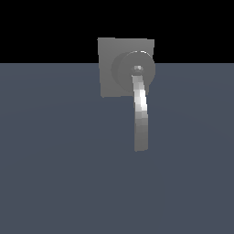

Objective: Turn on the faucet by rotating a designated handle.

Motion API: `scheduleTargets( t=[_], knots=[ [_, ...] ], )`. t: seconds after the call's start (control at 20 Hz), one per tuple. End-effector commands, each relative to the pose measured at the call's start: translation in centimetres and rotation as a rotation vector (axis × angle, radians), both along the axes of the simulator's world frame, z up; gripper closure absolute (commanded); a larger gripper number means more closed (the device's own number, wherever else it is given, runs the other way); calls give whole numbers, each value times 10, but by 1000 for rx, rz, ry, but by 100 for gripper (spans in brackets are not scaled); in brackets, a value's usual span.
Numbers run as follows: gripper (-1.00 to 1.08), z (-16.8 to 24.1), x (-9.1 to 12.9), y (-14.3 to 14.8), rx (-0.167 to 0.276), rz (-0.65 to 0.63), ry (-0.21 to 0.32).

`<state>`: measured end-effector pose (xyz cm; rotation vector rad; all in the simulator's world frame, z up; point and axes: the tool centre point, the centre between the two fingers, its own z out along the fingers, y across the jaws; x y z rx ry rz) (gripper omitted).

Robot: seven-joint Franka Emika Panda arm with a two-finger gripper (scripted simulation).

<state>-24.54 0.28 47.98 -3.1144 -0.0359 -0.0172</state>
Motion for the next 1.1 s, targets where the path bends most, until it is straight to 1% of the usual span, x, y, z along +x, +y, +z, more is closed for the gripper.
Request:
scheduleTargets(
  t=[0.0,0.15,0.4,0.55,0.8,1.05],
  knots=[
    [108,0,0,0,0,0,0],
    [108,-1,-1,1,7,2,4],
    [108,-5,-3,7,40,12,26],
    [108,-6,-4,9,51,15,32],
    [108,-7,-3,8,45,19,34],
    [108,-18,-1,5,21,56,64]
  ],
)
